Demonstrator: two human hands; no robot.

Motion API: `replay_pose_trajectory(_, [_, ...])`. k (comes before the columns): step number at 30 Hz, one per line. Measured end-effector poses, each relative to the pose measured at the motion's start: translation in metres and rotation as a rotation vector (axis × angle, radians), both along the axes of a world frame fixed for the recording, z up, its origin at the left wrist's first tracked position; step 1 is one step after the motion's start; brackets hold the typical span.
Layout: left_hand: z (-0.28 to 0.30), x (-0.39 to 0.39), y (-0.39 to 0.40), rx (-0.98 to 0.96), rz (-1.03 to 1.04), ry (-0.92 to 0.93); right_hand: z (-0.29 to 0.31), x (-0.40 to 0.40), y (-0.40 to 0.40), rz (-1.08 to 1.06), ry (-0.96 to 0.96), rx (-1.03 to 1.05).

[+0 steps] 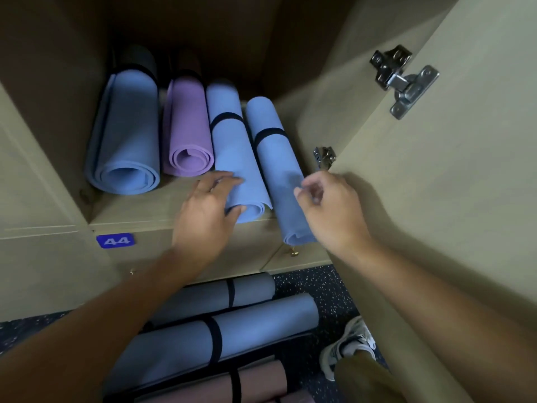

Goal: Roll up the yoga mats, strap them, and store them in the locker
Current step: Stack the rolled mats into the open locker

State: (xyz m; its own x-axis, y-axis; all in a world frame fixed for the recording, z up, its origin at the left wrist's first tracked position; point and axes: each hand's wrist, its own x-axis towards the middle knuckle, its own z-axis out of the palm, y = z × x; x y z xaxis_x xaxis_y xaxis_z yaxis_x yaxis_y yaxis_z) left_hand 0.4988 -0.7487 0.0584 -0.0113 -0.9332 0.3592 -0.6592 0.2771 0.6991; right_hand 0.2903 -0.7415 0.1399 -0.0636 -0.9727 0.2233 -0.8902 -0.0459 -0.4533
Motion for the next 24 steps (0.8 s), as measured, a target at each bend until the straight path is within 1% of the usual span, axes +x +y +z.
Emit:
replay_pose_trajectory(2, [0.002, -0.003, 0.006, -0.021, 0.033, -0.016, 0.000, -0.007, 0.020, -0.025, 0.049, 0.018])
replay_pose_trajectory(4, [0.004, -0.004, 0.014, -0.050, 0.042, -0.025, -0.005, -0.013, 0.037, -0.036, 0.071, 0.139])
replay_pose_trajectory(7, [0.001, -0.004, 0.025, 0.016, -0.068, -0.041, -0.015, -0.019, 0.051, 0.035, 0.048, 0.311])
replay_pose_trajectory(9, [-0.005, 0.000, 0.028, 0.069, -0.137, -0.078, -0.019, -0.018, 0.052, 0.089, 0.010, 0.364])
replay_pose_trajectory(11, [-0.008, 0.004, 0.025, 0.115, -0.175, -0.093, -0.021, -0.015, 0.045, 0.105, -0.025, 0.348])
replay_pose_trajectory(14, [-0.006, 0.005, 0.016, 0.144, -0.199, -0.111, -0.024, -0.007, 0.024, 0.128, -0.014, 0.331])
replay_pose_trajectory(16, [-0.006, 0.004, 0.008, 0.166, -0.177, -0.128, -0.027, -0.003, 0.006, 0.158, 0.020, 0.331])
replay_pose_trajectory(19, [-0.008, 0.002, -0.003, 0.206, -0.132, -0.103, -0.036, 0.000, -0.025, 0.193, 0.059, 0.299])
replay_pose_trajectory(24, [-0.014, 0.002, -0.013, 0.214, -0.123, -0.074, -0.044, 0.005, -0.060, 0.206, 0.063, 0.268])
